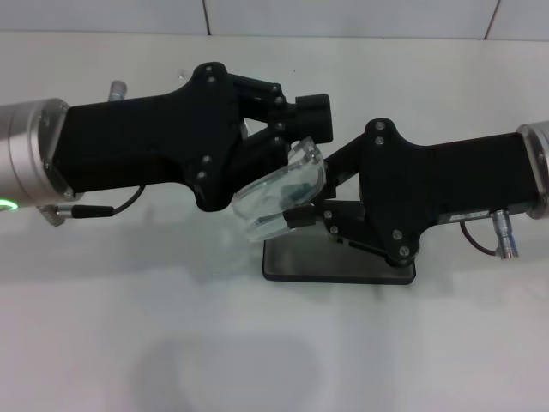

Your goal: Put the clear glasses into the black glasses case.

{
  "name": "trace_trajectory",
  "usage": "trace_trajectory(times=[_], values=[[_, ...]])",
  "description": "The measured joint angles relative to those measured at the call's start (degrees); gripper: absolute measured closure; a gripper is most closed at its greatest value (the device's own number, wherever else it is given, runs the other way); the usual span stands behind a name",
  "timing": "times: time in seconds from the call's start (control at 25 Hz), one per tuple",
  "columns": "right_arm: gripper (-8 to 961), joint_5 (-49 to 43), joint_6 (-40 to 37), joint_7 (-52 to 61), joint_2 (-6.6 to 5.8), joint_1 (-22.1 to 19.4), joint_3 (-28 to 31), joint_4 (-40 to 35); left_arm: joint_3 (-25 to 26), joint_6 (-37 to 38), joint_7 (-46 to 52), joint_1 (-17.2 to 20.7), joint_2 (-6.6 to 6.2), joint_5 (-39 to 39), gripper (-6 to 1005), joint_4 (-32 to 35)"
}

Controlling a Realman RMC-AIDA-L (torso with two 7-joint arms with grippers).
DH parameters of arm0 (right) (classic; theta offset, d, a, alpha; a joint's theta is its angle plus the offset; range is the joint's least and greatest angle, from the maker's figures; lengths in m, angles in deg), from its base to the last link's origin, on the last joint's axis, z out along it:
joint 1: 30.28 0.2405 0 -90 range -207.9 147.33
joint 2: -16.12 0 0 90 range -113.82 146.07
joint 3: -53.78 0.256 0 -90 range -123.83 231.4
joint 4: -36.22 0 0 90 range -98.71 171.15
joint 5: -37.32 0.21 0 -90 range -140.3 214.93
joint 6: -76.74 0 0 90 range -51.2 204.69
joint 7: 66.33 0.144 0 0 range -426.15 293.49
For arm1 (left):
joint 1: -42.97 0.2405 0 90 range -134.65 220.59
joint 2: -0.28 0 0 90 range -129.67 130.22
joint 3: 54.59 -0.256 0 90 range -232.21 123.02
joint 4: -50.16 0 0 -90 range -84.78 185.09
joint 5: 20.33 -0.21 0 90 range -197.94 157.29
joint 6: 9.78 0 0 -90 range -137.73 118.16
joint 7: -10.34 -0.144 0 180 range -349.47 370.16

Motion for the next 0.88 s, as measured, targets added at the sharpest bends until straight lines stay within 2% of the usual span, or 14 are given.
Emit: trace_trajectory(times=[0.56,0.8,0.88], values=[[877,0.04,0.0,-0.43,0.0,-0.07,0.01,0.51,0.73,0.38,0.04,-0.1,-0.03,-0.18,930,0.0],[877,3.08,-1.29,-3.95,-0.08,-1.14,0.13,1.53,7.47,0.28,-0.34,0.48,0.09,-0.17,930,-0.67],[877,4.33,-2.58,-6.28,-0.07,-2.12,0.58,1.63,12.0,0.23,-0.35,0.51,0.01,0.03,930,-2.0]])
